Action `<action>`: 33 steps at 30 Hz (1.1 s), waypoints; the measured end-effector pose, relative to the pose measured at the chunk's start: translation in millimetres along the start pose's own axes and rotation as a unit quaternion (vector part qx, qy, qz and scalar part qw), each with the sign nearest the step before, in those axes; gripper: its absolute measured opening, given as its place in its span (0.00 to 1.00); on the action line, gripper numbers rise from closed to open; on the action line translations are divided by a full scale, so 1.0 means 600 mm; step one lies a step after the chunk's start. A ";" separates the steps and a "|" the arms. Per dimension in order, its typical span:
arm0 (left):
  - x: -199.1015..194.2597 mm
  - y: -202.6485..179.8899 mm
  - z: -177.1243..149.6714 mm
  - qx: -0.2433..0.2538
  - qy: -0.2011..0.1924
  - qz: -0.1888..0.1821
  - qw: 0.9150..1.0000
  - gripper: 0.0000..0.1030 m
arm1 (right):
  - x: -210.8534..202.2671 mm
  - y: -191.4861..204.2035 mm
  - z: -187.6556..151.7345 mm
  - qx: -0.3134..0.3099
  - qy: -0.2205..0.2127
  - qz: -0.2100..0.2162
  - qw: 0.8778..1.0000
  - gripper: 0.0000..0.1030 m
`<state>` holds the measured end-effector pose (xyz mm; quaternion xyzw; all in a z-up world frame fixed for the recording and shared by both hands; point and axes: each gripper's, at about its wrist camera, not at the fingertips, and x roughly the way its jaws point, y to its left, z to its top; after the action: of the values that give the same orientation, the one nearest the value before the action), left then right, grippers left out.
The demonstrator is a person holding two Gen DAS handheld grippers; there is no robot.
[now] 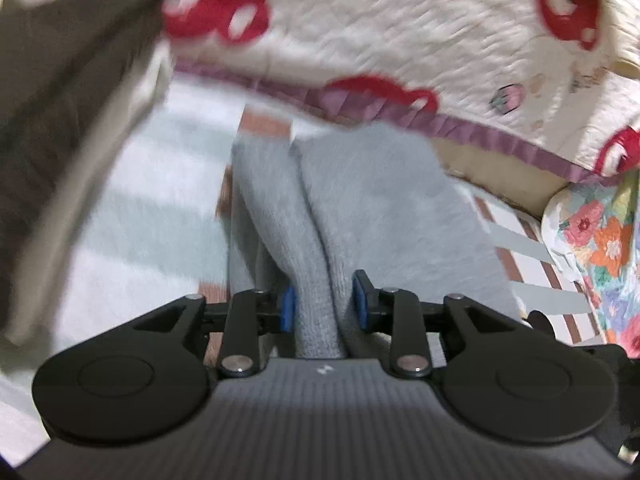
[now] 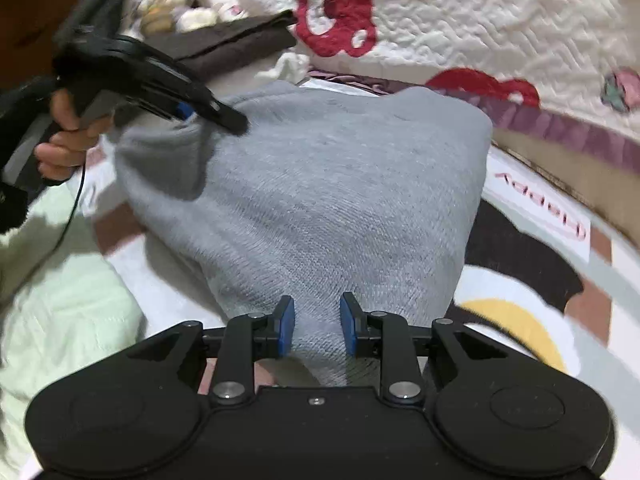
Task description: Fold clothes
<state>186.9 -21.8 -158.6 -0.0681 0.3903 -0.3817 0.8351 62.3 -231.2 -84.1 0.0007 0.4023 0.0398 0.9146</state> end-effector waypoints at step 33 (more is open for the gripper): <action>-0.004 -0.076 -0.076 0.118 0.096 0.080 0.985 0.31 | 0.005 -0.038 -0.026 -0.024 0.005 -0.037 0.999 0.49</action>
<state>127.1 -43.4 -169.6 0.0989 0.4251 -0.3620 0.8237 54.6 -254.0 -97.2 -0.0366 0.4056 0.0155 0.9132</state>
